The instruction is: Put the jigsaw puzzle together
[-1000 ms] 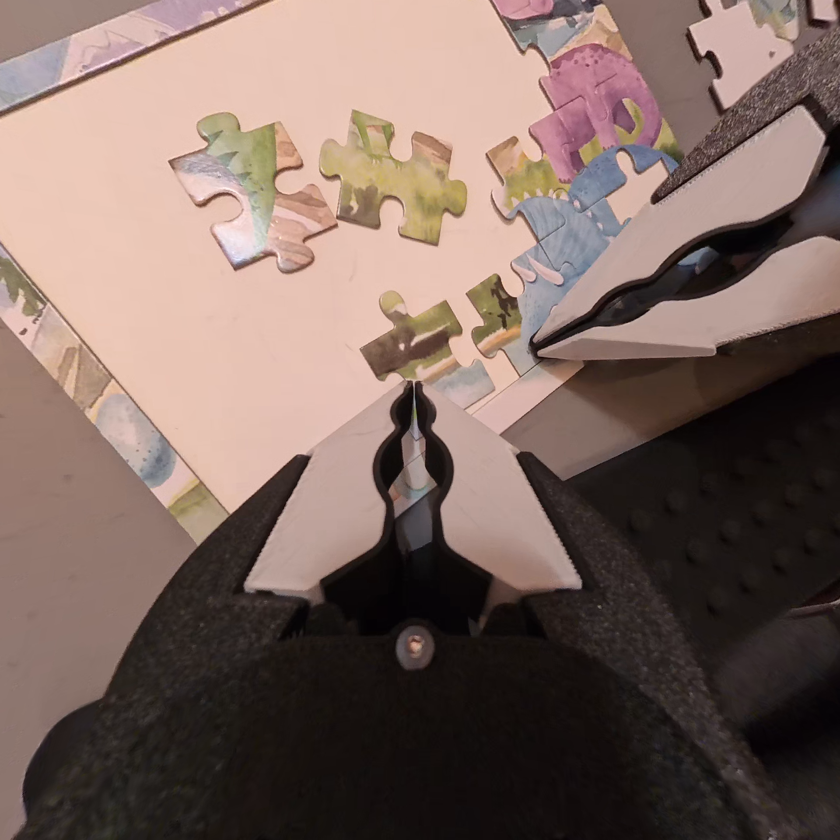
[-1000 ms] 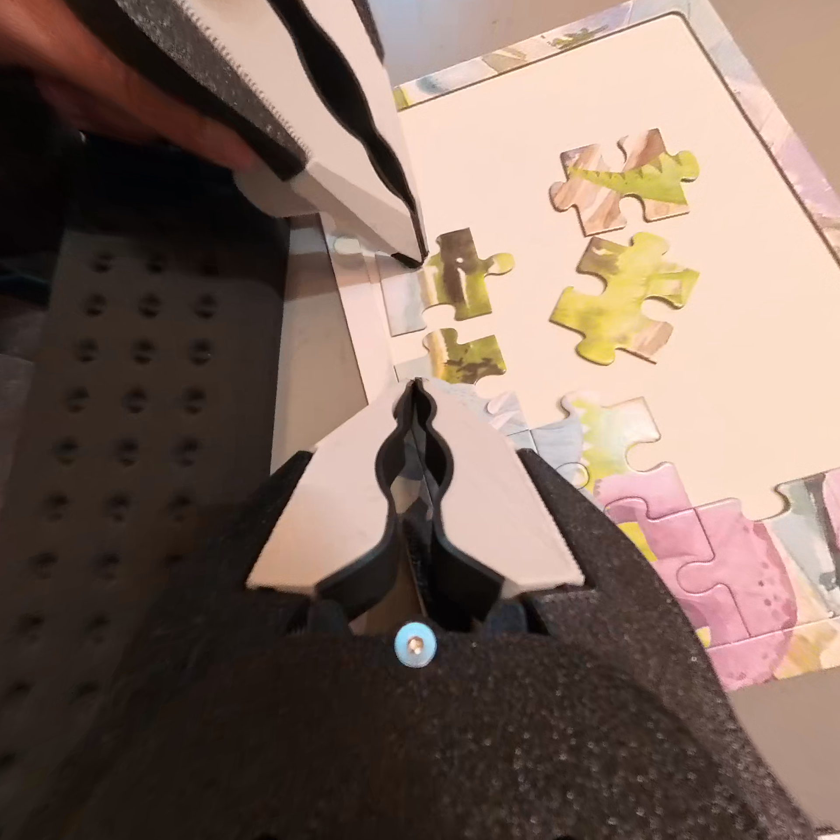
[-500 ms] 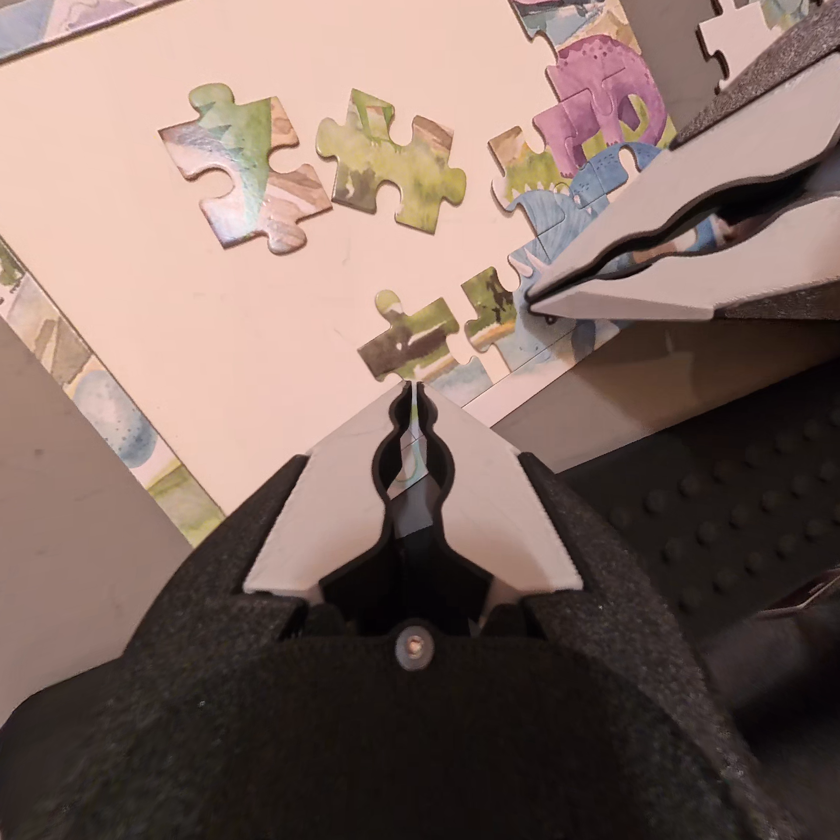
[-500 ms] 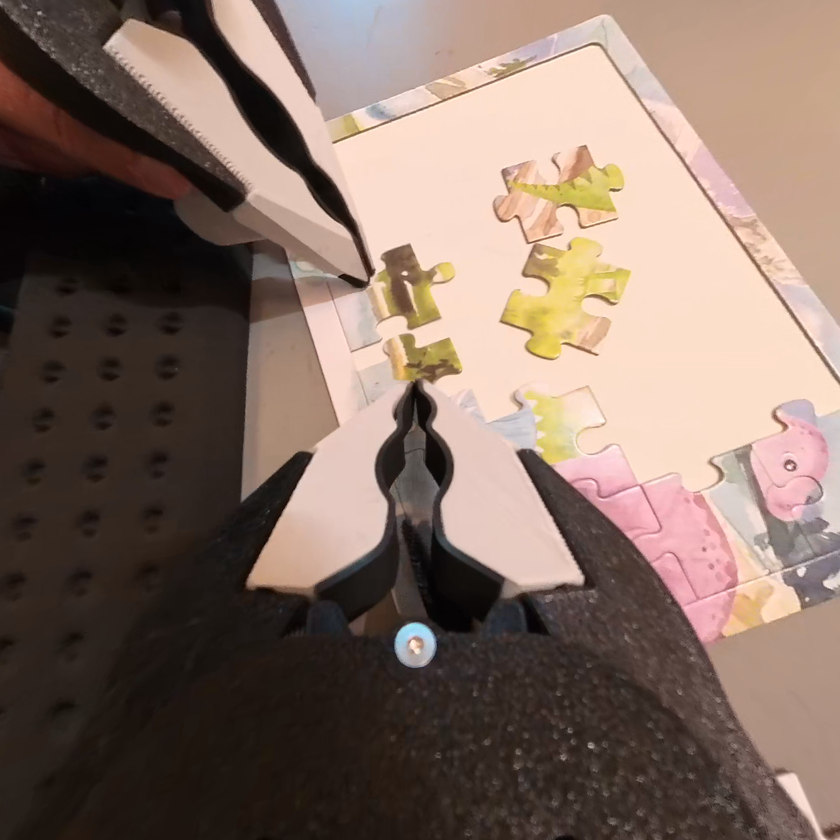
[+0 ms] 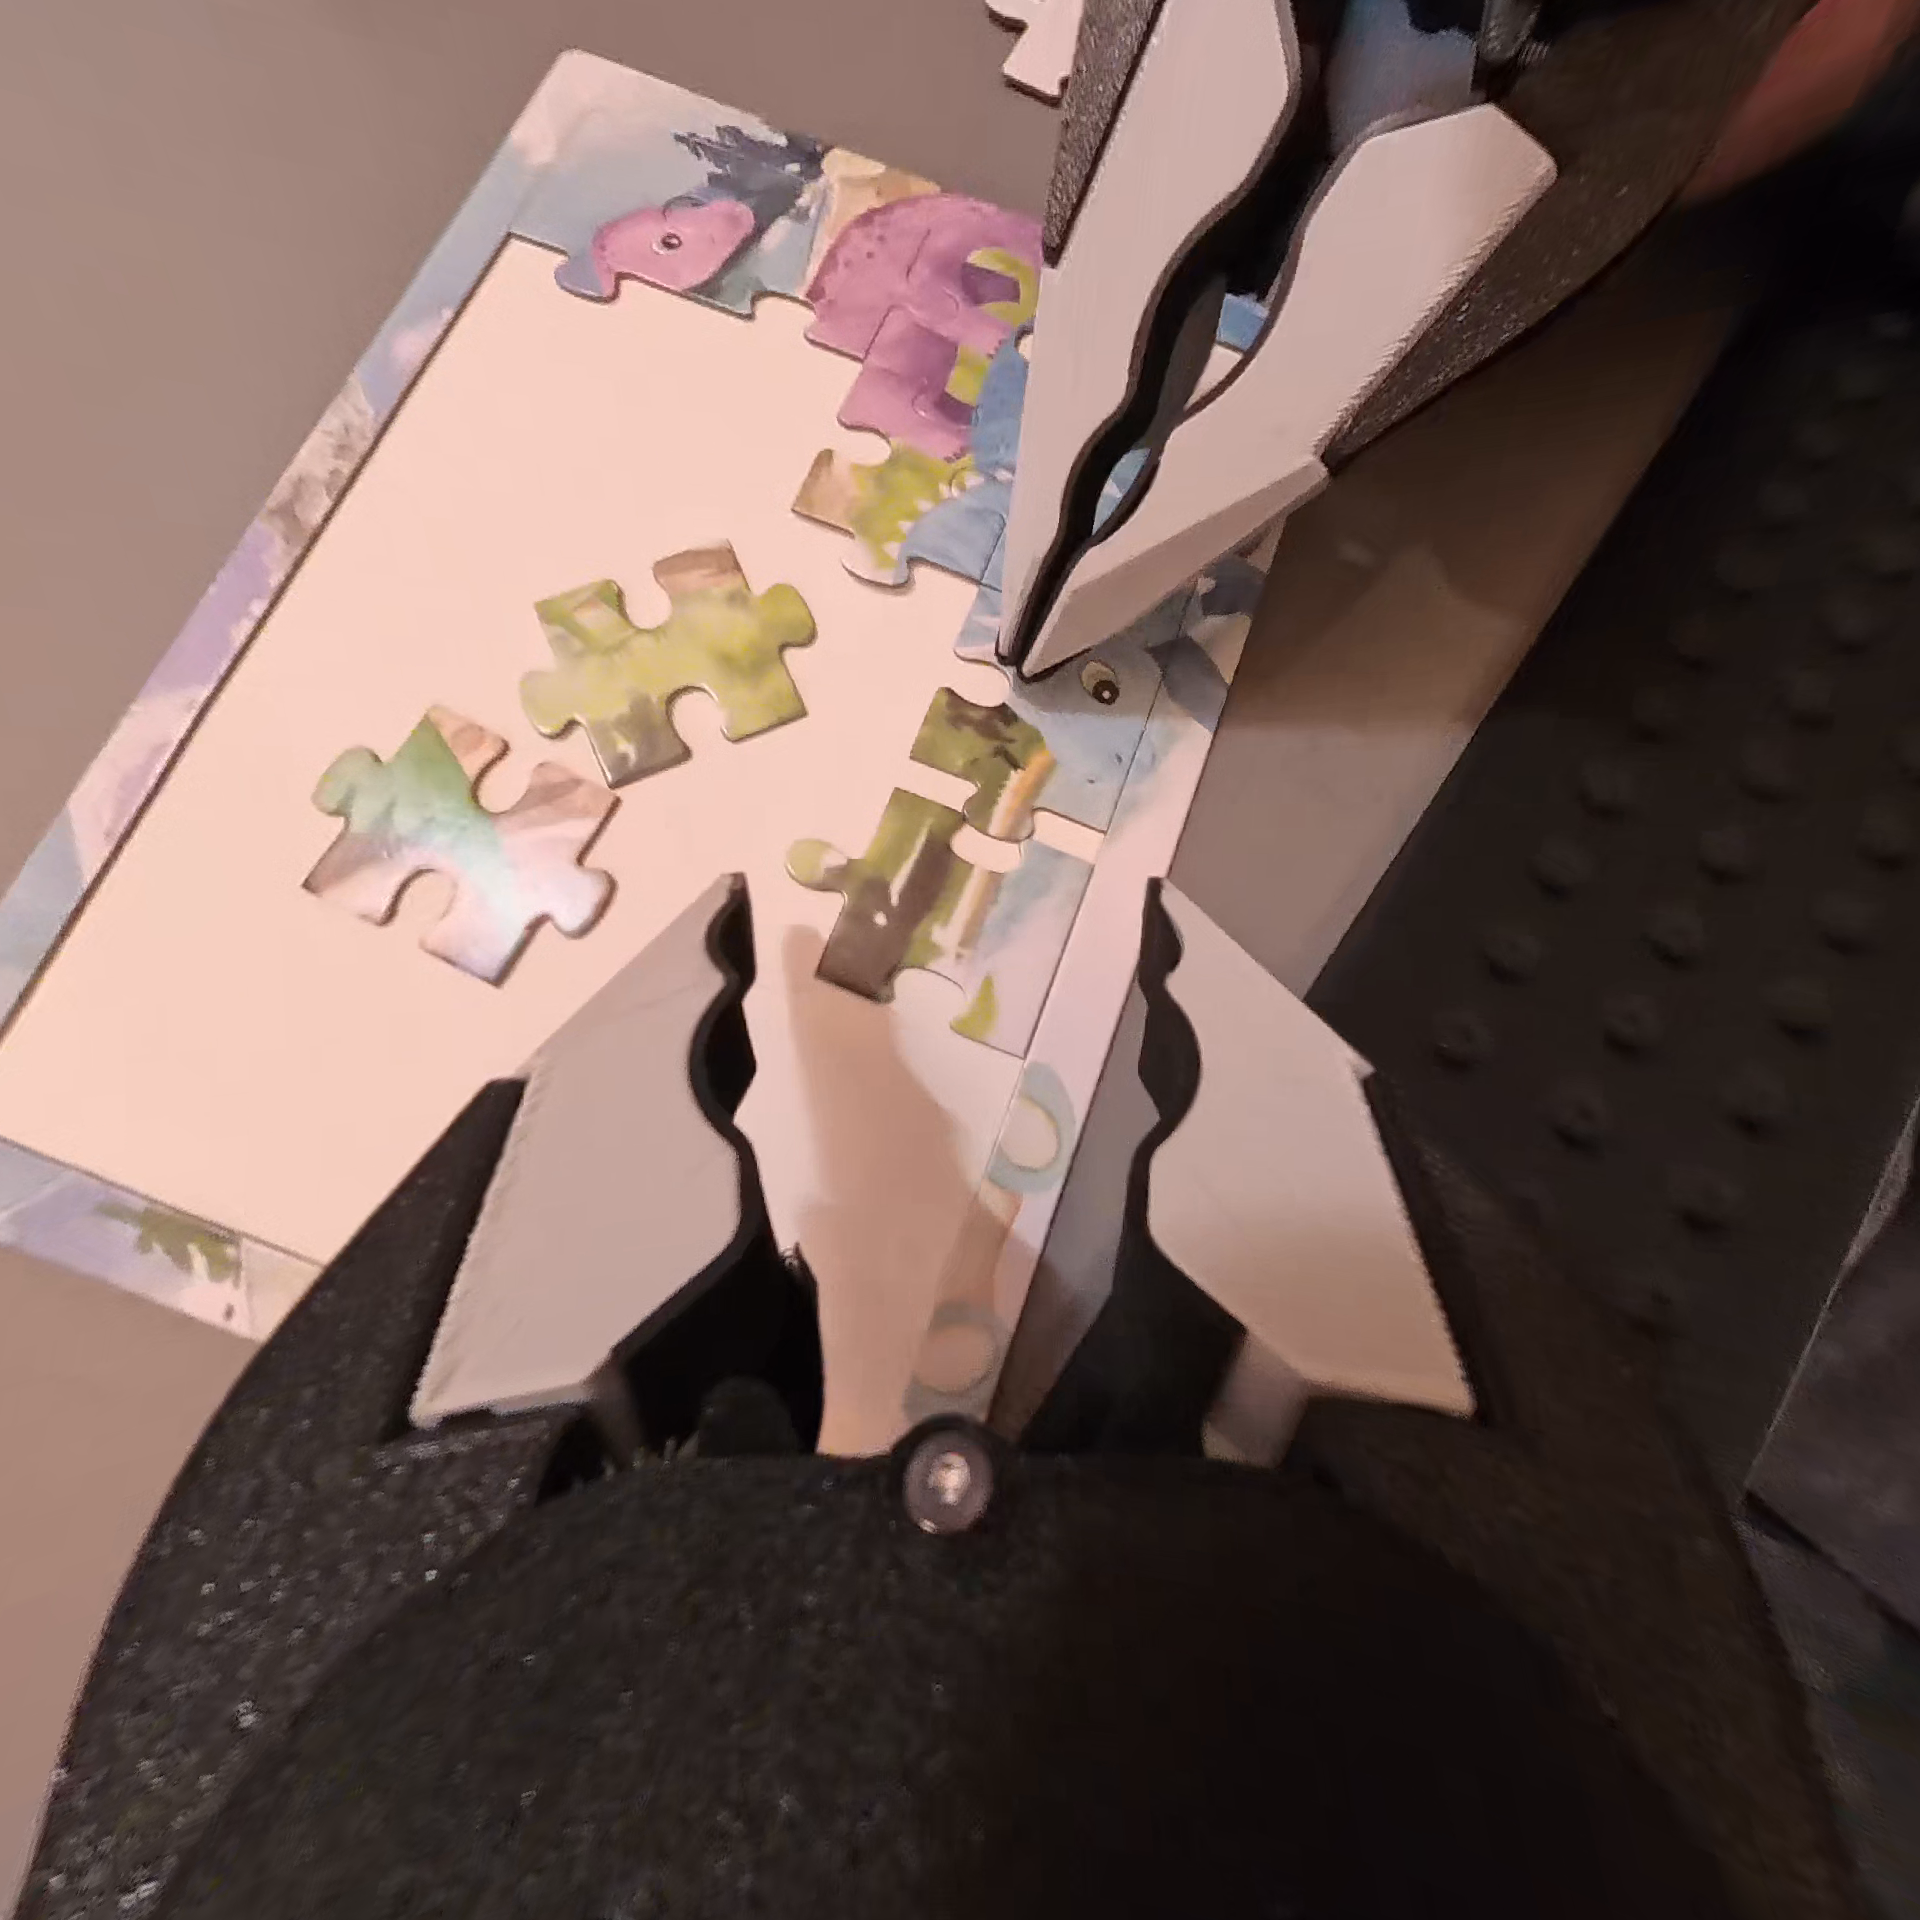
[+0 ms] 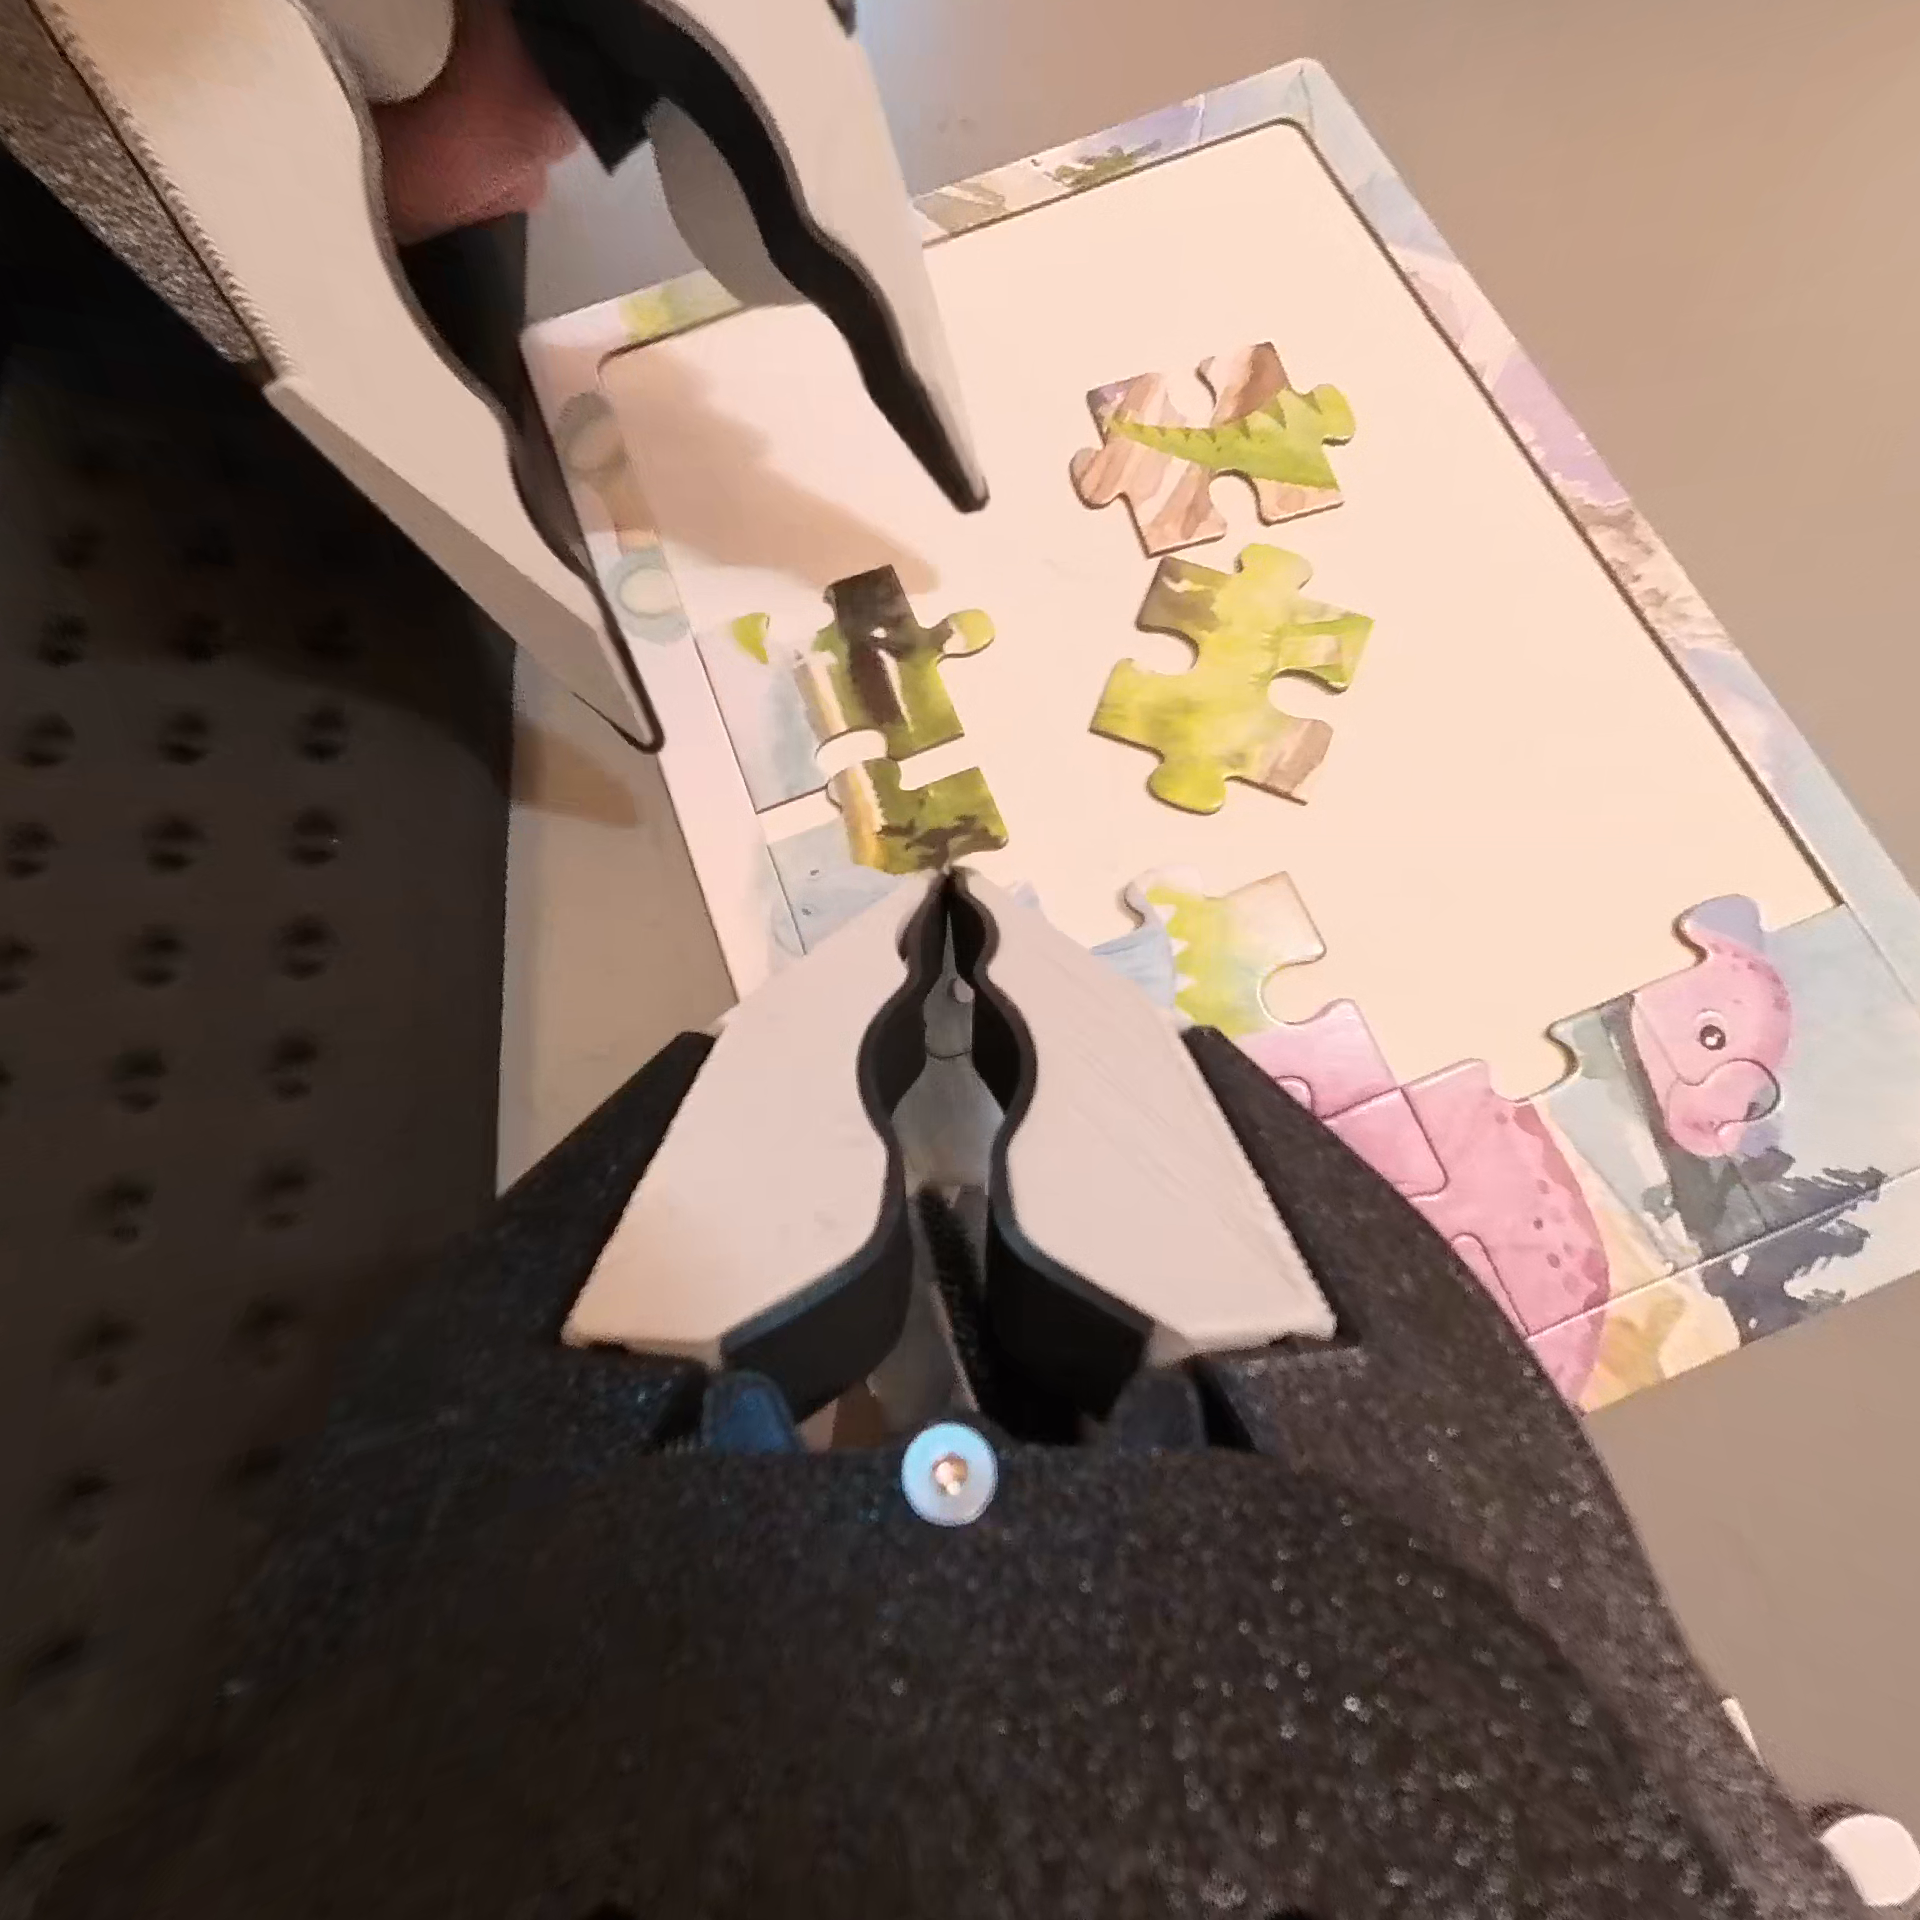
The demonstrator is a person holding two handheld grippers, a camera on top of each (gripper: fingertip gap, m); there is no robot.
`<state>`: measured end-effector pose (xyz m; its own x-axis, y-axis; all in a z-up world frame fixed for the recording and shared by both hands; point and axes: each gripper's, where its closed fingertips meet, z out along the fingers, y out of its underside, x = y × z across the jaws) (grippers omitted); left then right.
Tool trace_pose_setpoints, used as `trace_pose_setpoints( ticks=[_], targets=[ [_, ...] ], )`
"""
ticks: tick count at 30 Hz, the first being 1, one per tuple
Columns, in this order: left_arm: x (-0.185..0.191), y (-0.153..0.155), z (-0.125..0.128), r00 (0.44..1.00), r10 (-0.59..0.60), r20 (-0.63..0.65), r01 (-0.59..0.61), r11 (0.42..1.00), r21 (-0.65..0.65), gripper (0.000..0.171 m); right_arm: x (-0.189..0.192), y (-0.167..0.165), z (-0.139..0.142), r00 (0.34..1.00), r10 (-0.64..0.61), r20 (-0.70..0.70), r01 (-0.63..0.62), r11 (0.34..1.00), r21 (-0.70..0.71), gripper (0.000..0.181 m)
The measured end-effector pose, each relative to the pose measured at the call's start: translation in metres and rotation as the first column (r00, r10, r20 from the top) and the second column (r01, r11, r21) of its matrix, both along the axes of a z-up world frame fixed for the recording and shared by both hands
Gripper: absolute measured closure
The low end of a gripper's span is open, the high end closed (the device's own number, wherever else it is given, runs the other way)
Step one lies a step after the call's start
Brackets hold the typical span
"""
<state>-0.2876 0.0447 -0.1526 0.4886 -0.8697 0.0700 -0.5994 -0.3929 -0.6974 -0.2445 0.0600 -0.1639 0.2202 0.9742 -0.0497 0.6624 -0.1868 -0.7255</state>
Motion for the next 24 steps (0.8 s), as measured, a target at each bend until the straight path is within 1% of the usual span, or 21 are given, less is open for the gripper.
trace_pose_setpoints(
  ticks=[2, 4, 8, 9, 11, 14, 16, 18, 20, 24],
  targets=[
    [0.001, 0.003, -0.003, 1.0, -0.021, -0.006, 0.021, 1.0, -0.005, 0.097, 0.001, -0.001, -0.002, 1.0, 0.006, 0.006, -0.006, 1.0, -0.004, 0.181],
    [0.001, 0.004, -0.004, 0.999, -0.044, -0.016, 0.044, 0.999, -0.005, 0.103, 0.001, -0.002, -0.005, 1.0, 0.01, 0.014, -0.01, 1.0, -0.016, 0.181],
    [0.001, -0.003, -0.017, 0.99, -0.091, -0.105, 0.089, 0.996, -0.016, 0.112, 0.001, -0.002, -0.006, 1.0, 0.015, 0.017, -0.014, 1.0, -0.011, 0.181],
    [0.004, -0.005, -0.015, 0.99, -0.103, -0.099, 0.103, 0.995, -0.011, 0.115, 0.001, -0.002, -0.006, 1.0, 0.018, 0.022, -0.018, 1.0, 0.003, 0.181],
    [0.007, -0.008, -0.016, 0.988, -0.108, -0.112, 0.108, 0.994, -0.006, 0.117, 0.002, -0.002, -0.006, 0.999, 0.021, 0.034, -0.022, 0.999, 0.032, 0.181],
    [0.007, -0.008, -0.016, 0.989, -0.1, -0.107, 0.099, 0.995, -0.013, 0.12, 0.002, -0.002, -0.006, 0.999, 0.016, 0.034, -0.017, 0.999, 0.031, 0.181],
    [0.007, -0.005, -0.015, 0.993, -0.081, -0.084, 0.078, 0.996, -0.033, 0.116, 0.002, -0.002, -0.006, 0.999, 0.013, 0.029, -0.013, 1.0, 0.017, 0.181],
    [0.003, 0.0, -0.016, 0.996, -0.05, -0.08, 0.046, 0.997, -0.054, 0.105, 0.002, -0.002, -0.006, 1.0, 0.009, 0.024, -0.009, 1.0, -0.001, 0.181],
    [0.001, 0.001, -0.016, 0.996, -0.054, -0.07, 0.049, 0.996, -0.07, 0.105, 0.002, -0.002, -0.006, 1.0, 0.008, 0.02, -0.007, 1.0, -0.009, 0.181],
    [-0.003, -0.002, -0.017, 0.994, -0.069, -0.09, 0.063, 0.996, -0.067, 0.108, 0.002, -0.002, -0.006, 1.0, 0.005, 0.012, -0.005, 1.0, -0.027, 0.181]
  ],
)
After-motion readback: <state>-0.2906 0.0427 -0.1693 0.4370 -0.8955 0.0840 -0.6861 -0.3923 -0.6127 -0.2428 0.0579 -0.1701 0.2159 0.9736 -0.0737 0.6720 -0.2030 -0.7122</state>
